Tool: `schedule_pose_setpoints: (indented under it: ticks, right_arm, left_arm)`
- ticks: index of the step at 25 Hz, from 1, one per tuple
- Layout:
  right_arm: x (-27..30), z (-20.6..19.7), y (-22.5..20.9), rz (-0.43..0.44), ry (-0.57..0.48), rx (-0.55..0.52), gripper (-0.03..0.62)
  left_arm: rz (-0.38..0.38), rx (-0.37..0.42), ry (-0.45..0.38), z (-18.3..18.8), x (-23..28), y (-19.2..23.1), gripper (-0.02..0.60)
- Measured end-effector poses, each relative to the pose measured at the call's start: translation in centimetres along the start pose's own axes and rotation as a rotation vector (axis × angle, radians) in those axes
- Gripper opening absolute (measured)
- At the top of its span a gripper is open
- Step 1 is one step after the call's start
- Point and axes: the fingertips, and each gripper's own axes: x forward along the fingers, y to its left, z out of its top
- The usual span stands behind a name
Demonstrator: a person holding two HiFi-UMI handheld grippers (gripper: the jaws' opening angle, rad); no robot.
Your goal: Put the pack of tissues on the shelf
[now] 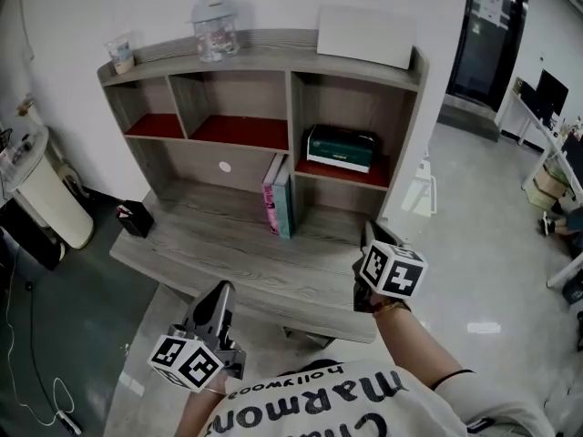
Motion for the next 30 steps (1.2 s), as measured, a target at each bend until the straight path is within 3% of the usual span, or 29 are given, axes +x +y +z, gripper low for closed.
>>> schedule_pose_setpoints:
  ticks: [6, 10, 13, 17, 30]
  right_arm:
    - [-3.9, 1.7, 1.7, 0.196, -0.116, 0.026, 0.009]
    - [-6.3, 2.9, 2.7, 0.261, -0.194, -0.019, 0.009]
    - [-7.8, 3.9, 2.4, 0.263, -0.230, -0.060, 0.009]
    - [-9.5, 4.7, 1.2, 0.244, -0.250, -0.093, 0.009]
    - [-16.8, 2.7, -4.0, 0.223, -0.172, -0.096, 0.008]
  left_arm:
    - [-0.043, 0.024, -0.002, 0.3, 1.2, -1.8, 0.017]
    - [-0.065, 0.016, -0.010, 0.4, 1.8, -2.9, 0.017]
    - [-0.086, -0.003, -0.017, 0.4, 2.2, -4.0, 0.017]
    - [-0.093, 0.028, -0.019, 0.0, 2.3, -5.6, 0.017]
    - [-0.091, 0.019, -0.019, -2.7, -0.4, -12.9, 0.017]
